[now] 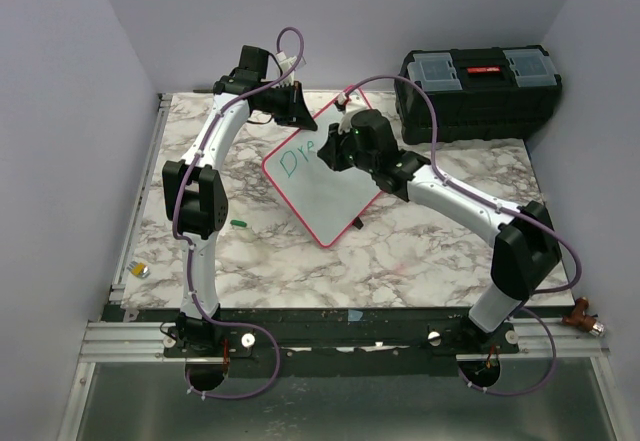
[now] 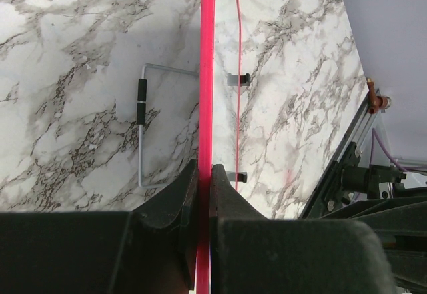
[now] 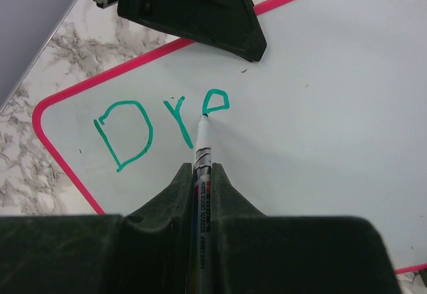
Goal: Write a sentence on the whiteboard
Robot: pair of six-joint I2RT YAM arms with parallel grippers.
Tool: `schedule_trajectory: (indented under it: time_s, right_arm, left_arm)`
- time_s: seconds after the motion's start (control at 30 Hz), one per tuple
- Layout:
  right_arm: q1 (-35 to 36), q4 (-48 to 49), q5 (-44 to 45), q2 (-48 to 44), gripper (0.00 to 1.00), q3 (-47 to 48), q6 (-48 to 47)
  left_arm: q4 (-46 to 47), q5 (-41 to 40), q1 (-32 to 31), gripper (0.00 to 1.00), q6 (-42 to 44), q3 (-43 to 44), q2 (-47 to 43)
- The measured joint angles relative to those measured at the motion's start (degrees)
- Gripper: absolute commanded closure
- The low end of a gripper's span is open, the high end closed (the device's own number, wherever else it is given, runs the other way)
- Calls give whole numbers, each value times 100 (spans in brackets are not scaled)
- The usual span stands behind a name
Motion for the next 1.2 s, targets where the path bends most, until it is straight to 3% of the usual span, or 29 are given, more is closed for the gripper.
schedule_trajectory:
  time_s: [0.97, 1.2]
  right_arm:
    - [33, -133, 675, -507, 99, -190, 238]
    - [-417, 149, 341, -612, 99, -332, 682]
  left_arm:
    - [7, 15, -13, 100, -26, 4, 0]
    - [4, 20, -13, 100, -24, 4, 0]
